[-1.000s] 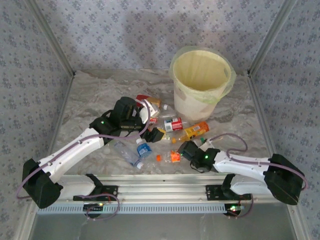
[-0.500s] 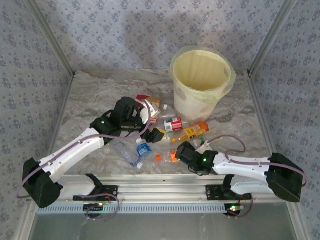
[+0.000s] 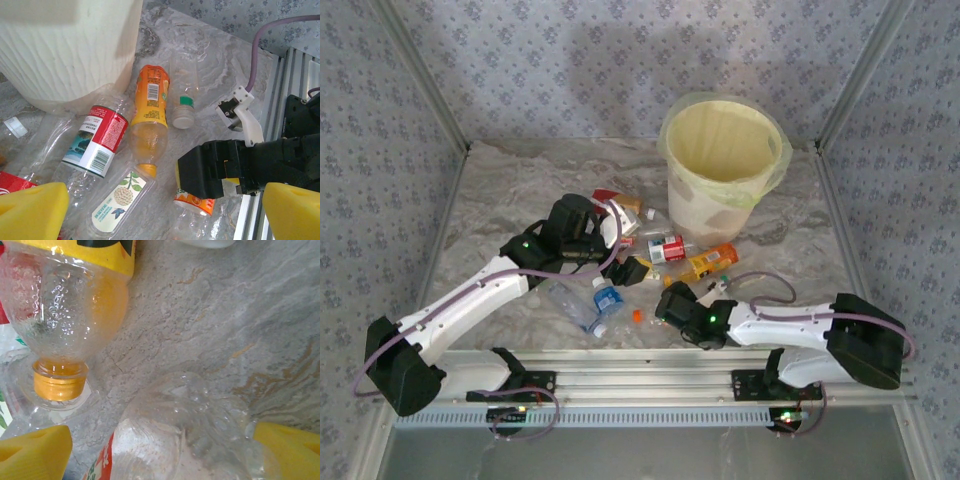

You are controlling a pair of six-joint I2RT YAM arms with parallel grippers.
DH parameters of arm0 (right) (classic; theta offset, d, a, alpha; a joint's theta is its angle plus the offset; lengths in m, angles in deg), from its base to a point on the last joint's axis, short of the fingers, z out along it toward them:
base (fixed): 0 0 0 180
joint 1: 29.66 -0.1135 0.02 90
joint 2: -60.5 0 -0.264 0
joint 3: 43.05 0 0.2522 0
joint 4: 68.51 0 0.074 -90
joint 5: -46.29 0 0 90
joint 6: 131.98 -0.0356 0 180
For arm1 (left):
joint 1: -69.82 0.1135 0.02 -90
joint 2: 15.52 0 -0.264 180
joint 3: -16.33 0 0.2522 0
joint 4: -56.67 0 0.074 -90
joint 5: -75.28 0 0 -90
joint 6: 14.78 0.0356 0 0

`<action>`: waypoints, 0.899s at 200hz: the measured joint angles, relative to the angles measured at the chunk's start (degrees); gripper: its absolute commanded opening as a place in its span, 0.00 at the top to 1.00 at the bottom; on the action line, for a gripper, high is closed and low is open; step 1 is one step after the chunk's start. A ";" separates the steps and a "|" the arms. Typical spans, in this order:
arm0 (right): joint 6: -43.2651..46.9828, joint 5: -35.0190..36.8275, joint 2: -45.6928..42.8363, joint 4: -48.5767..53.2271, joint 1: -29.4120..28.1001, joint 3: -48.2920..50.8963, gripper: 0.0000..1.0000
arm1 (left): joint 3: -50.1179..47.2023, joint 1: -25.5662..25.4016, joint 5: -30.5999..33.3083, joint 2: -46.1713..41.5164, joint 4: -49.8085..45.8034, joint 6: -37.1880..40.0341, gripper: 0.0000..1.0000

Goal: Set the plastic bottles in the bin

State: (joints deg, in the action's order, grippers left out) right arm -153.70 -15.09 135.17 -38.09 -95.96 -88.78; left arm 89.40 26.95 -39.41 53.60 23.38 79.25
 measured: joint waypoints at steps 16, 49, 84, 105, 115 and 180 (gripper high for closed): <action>-0.87 0.13 0.59 -1.81 0.26 0.26 0.09 | 0.00 0.00 0.02 0.00 0.00 0.00 0.00; -1.40 0.09 2.16 -2.91 0.83 0.42 0.14 | 0.00 0.00 0.02 0.00 0.00 0.00 0.00; -1.44 -0.39 2.93 -2.21 1.20 0.17 0.23 | 0.00 0.00 0.02 0.00 0.00 0.00 0.00; -1.90 -1.03 3.02 -1.99 1.70 0.33 0.28 | 0.00 0.00 0.02 0.00 0.00 0.00 0.00; -2.21 -1.49 3.02 -1.92 2.03 0.44 0.30 | 0.00 0.00 0.02 0.00 0.00 0.00 0.00; -2.86 -4.66 1.60 -2.71 4.83 1.62 0.42 | 0.00 0.00 0.02 0.00 -0.02 0.02 0.00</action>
State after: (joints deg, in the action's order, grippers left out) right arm -156.56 -19.74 136.77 -40.80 -91.13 -87.16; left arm 89.40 26.95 -39.39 53.60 23.36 79.28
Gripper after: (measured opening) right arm 0.594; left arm 0.995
